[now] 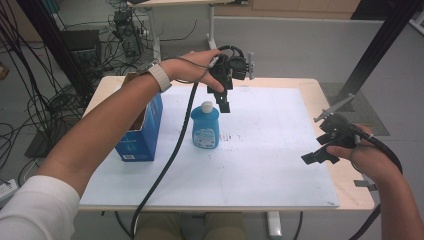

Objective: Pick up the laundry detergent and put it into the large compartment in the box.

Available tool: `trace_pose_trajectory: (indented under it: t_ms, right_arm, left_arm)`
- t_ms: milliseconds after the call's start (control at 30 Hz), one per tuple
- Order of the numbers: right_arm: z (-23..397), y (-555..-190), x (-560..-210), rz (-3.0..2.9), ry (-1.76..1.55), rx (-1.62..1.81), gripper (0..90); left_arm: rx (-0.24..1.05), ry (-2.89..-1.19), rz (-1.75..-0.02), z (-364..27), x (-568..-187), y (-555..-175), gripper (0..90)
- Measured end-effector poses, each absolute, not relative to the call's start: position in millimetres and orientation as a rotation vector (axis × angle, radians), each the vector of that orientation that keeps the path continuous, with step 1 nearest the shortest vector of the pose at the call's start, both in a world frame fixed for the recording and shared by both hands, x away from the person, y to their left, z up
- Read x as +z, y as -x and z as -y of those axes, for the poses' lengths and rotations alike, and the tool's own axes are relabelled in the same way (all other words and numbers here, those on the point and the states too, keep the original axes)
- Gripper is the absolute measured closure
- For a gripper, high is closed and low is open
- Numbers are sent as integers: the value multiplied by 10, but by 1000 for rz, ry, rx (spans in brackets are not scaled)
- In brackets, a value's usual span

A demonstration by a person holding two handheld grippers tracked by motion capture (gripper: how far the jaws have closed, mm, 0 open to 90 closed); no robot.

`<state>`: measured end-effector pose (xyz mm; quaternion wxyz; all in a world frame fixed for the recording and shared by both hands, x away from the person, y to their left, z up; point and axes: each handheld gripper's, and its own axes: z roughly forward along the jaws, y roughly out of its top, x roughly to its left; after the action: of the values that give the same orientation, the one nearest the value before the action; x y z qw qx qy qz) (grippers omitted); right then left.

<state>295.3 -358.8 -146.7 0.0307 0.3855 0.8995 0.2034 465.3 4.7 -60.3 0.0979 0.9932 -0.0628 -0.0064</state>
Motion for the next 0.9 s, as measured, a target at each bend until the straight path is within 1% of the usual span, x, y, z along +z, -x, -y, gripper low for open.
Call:
trace_pose_trajectory:
  t_ms: [900]
  right_arm:
    - [3570, -2991, -1478, -2776, -1186, 628, 63]
  left_arm:
    - [-31, -2922, 205, -128, -571, -4672, 77]
